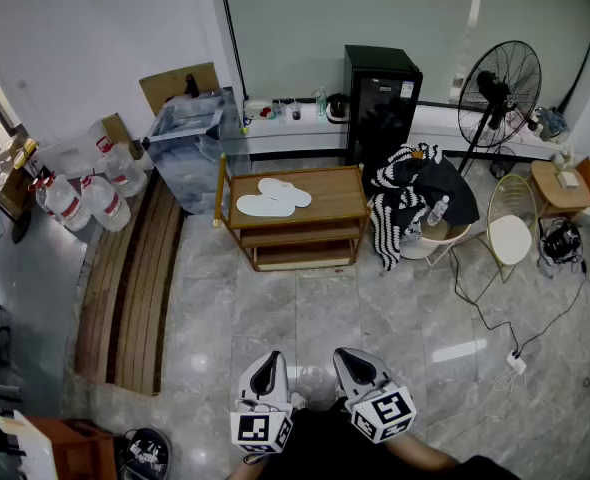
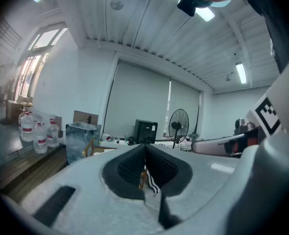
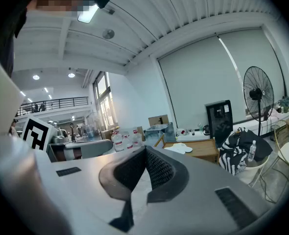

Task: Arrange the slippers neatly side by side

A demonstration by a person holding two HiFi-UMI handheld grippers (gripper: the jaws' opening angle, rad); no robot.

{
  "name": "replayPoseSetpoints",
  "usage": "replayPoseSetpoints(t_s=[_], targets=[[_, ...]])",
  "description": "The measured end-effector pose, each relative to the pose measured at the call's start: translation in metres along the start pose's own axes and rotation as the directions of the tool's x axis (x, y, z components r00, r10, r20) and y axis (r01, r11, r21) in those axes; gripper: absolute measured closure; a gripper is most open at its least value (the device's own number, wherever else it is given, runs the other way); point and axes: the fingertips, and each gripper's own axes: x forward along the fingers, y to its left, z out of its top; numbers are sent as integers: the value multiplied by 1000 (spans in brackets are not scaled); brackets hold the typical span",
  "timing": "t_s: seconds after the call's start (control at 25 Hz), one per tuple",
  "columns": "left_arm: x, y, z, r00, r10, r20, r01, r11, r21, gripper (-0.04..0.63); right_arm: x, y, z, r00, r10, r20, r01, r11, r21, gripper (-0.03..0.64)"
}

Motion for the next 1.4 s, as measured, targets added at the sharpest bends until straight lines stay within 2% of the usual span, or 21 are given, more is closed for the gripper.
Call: replayPoseSetpoints(t_s=[0.64,1.4], targets=[[-11,9,-3,1000,0,2,0,1000,5,578,3,13,-1,1000,15,21,-16,1000,22,604],[-35,57,-9,999,-31,-16,31,1000,-2,578,29,53,-13,998,-49,25,49,999,10,604]])
